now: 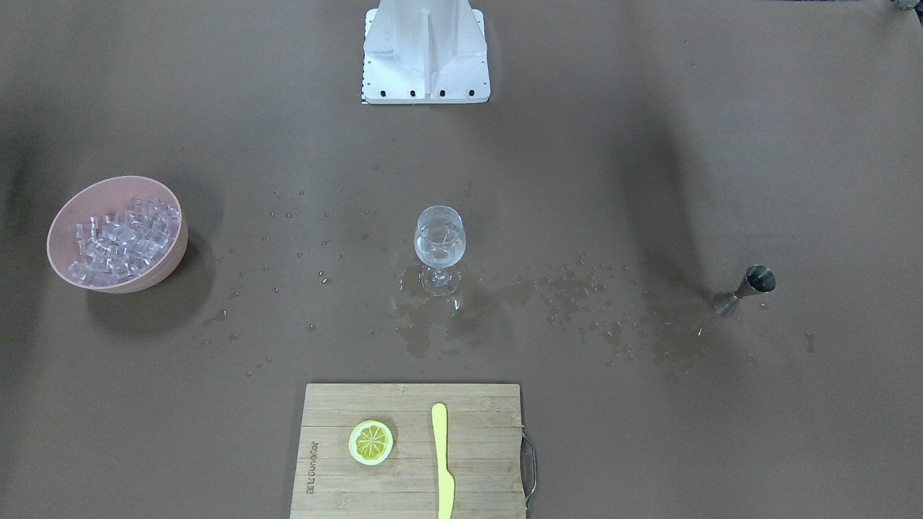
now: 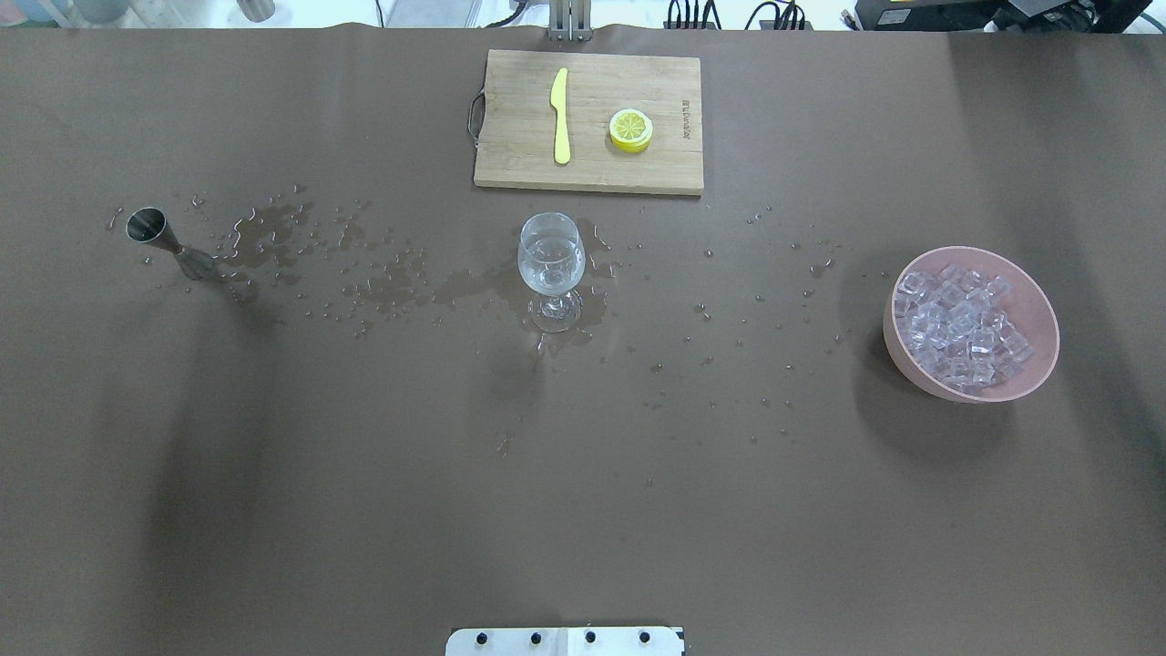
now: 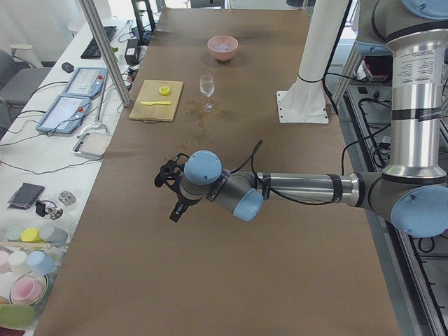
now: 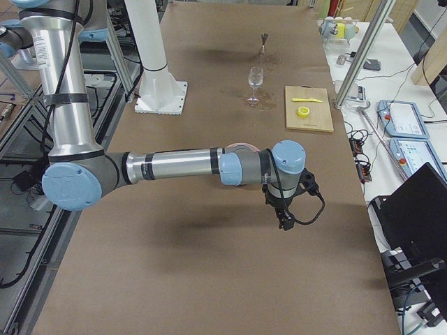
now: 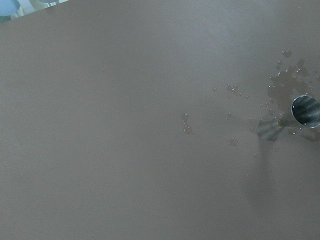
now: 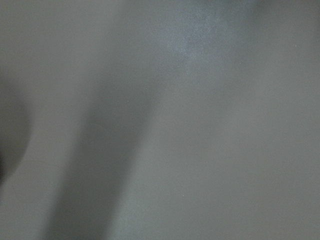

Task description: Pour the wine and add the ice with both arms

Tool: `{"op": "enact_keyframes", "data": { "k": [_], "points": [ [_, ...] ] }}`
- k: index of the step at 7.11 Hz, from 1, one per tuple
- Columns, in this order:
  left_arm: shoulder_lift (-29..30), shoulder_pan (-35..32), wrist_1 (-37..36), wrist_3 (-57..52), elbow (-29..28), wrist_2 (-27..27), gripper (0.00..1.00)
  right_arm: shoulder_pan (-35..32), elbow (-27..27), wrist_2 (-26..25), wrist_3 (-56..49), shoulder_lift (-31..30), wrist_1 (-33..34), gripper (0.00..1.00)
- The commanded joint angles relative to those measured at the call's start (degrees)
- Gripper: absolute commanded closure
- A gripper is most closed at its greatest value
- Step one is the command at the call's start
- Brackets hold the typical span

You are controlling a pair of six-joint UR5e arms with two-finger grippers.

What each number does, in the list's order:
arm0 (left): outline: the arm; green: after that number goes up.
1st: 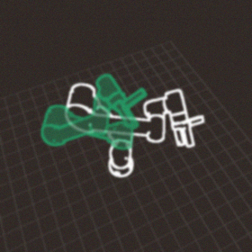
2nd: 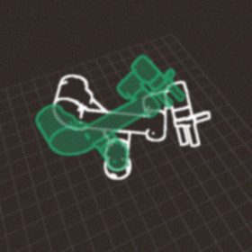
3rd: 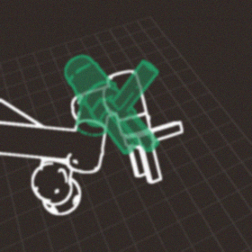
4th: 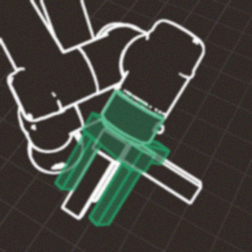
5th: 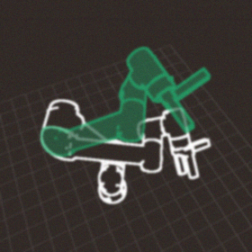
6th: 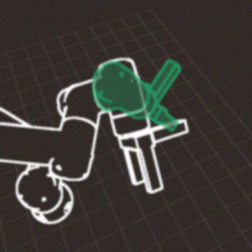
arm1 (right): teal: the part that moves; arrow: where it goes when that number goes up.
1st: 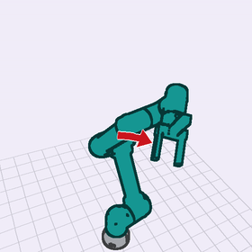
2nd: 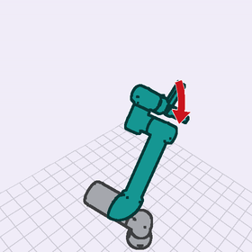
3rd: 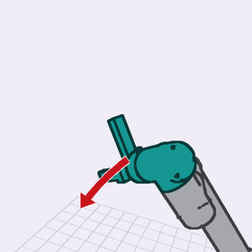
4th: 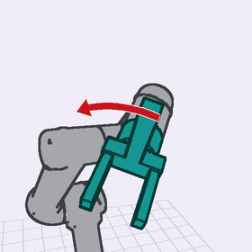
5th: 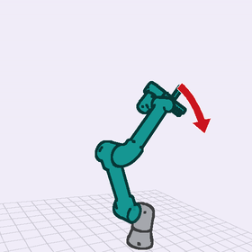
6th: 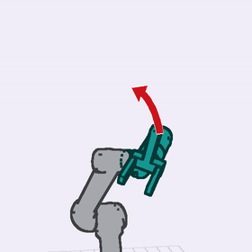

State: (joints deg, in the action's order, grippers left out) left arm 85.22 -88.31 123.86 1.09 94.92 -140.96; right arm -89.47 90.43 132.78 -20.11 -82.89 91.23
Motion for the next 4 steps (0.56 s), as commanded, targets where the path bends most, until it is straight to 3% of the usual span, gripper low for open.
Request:
{"op": "enact_keyframes", "data": {
  "k": [1,4],
  "points": [
    [-0.4,2.5,9.2,6.2,-0.3,0.3,0.02,0.1,0.0,0.4,0.2,0.0,0.0,0.0],
    [-0.8,9.2,25.1,20.7,-4.3,9.1,0.02,0.9,-0.3,0.4,0.2,0.1,-0.1,0.0]
  ]
}}
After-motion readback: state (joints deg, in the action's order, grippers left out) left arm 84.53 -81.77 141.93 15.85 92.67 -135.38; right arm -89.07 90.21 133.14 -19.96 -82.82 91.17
